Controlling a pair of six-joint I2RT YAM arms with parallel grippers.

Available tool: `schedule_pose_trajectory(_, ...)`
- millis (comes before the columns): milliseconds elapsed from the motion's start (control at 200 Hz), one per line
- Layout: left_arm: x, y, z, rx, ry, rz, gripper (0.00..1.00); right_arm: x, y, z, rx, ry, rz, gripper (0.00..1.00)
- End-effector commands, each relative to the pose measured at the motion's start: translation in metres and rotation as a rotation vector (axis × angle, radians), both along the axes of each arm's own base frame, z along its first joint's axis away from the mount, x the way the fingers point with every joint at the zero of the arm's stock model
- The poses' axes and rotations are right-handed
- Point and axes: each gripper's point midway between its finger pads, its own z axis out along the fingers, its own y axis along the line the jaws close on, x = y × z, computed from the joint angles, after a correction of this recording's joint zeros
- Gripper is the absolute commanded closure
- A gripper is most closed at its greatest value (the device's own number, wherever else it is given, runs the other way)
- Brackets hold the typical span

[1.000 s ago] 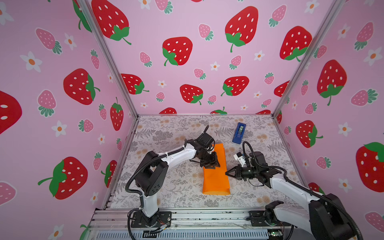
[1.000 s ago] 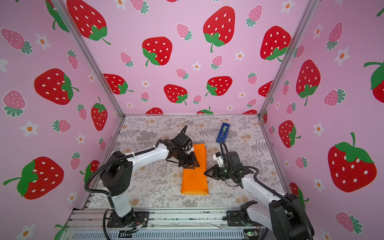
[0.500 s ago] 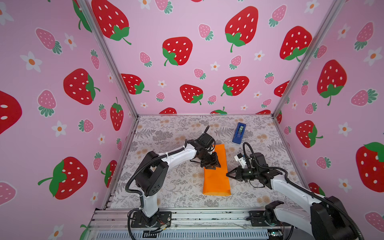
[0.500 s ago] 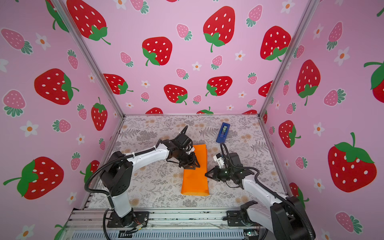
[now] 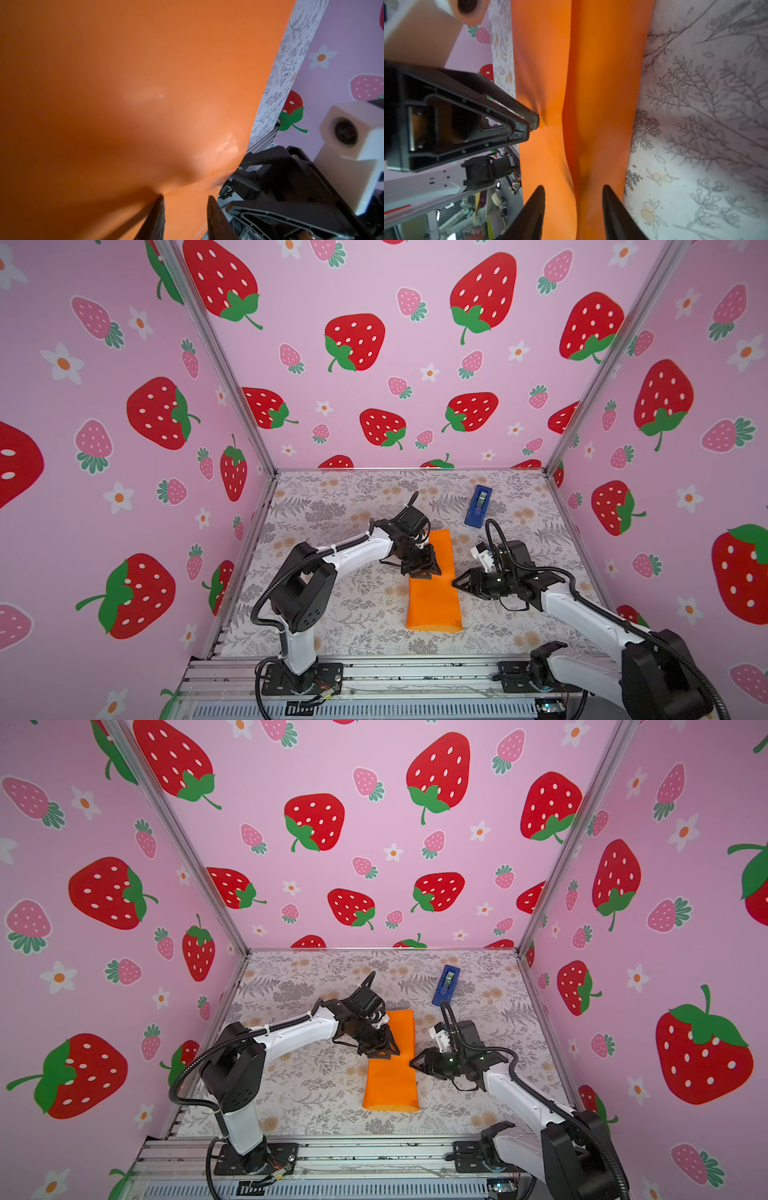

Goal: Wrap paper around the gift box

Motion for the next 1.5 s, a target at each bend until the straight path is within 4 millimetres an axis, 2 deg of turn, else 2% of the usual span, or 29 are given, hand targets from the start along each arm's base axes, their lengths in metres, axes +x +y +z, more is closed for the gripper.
schedule_pose_trajectory(0, -0.008, 0.020, -0.033, 0.114, 0.048, 0.017, 0.63, 0.020, 0.001, 0.001, -0.021, -0.027, -0.013, 0.44)
schedule_pose_trajectory(215, -0.010, 0.021, -0.032, 0.111, 0.046, 0.014, 0.63, 0.037, 0.021, 0.003, 0.066, -0.009, 0.041, 0.45)
schedule_pose_trajectory(325, -0.010, 0.021, -0.033, 0.114, 0.046, 0.013, 0.63, 0.038, 0.022, -0.006, 0.060, 0.022, 0.045, 0.48)
schedule_pose_trajectory(465, -0.007, 0.023, -0.033, 0.114, 0.040, 0.017, 0.63, 0.027, 0.017, -0.022, 0.046, 0.084, 0.025, 0.66)
schedule_pose_trajectory(620, -0.002, 0.027, -0.032, 0.114, 0.033, 0.022, 0.63, 0.009, 0.016, -0.031, 0.056, 0.165, -0.007, 0.74)
schedule_pose_trajectory(775, 0.003, 0.034, -0.031, 0.116, 0.028, 0.016, 0.63, 0.002, 0.027, -0.023, 0.093, 0.174, -0.060, 0.76)
schedule_pose_trajectory(965, 0.016, 0.054, -0.025, 0.123, 0.010, 0.027, 0.63, 0.002, 0.051, -0.008, 0.130, 0.169, -0.127, 0.78)
schedule_pose_trajectory(1160, 0.027, 0.076, -0.017, 0.127, -0.003, 0.028, 0.63, -0.002, 0.077, -0.008, 0.166, 0.184, -0.161, 0.78)
schedule_pose_trajectory(1311, 0.027, 0.079, -0.008, 0.114, -0.015, 0.021, 0.63, -0.003, 0.080, -0.018, 0.148, 0.196, -0.178, 0.78)
schedule_pose_trajectory(1496, 0.016, 0.077, -0.005, 0.111, -0.009, 0.020, 0.64, -0.005, 0.079, -0.023, 0.129, 0.197, -0.170, 0.78)
